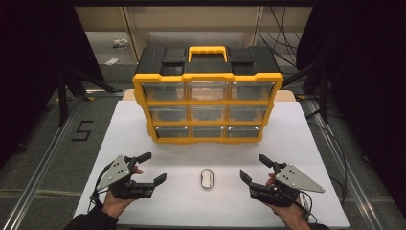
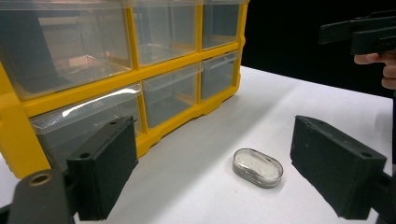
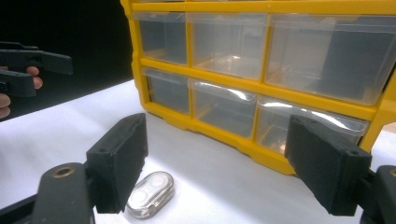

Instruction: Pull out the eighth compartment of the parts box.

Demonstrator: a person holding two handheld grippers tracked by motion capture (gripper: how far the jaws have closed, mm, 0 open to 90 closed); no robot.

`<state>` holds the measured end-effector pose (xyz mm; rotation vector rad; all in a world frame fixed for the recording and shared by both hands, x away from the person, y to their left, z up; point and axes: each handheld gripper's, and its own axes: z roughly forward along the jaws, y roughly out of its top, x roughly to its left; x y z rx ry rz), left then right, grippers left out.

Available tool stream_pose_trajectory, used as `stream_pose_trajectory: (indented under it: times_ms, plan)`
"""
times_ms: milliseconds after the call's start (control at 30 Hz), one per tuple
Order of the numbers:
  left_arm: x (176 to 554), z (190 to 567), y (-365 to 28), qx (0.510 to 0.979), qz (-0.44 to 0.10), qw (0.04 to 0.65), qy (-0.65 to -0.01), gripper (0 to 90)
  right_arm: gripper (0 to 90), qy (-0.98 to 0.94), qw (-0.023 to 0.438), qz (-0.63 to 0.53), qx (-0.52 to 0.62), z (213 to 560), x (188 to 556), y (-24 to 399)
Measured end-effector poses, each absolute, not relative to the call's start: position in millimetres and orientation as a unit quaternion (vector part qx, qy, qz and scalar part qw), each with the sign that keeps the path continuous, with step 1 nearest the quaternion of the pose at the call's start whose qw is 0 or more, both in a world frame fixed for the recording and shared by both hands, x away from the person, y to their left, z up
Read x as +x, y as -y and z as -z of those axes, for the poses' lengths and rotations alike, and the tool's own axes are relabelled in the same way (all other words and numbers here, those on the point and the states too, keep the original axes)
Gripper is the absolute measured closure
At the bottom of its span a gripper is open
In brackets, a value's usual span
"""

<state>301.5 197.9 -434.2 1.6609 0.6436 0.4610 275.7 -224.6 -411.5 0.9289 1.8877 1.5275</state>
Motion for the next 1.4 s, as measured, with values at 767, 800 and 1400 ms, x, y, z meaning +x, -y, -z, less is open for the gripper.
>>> stream_pose_trajectory:
  times_ms: [767,800,1400]
  plan:
    - [302,435,-197,0.717,-0.199,0.607,-0.279,14.6,22.9,-0.711,0.290,-0.558,0.314,406,281,215]
    - [302,435,-197,0.717,-0.199,0.607,-0.279,14.5,22.9,-0.712,0.294,-0.556,0.312,405,282,214]
    - [303,435,-196,0.719,-0.198,0.606,-0.277,14.6,26.2,-0.766,0.426,-0.447,0.180,398,303,168]
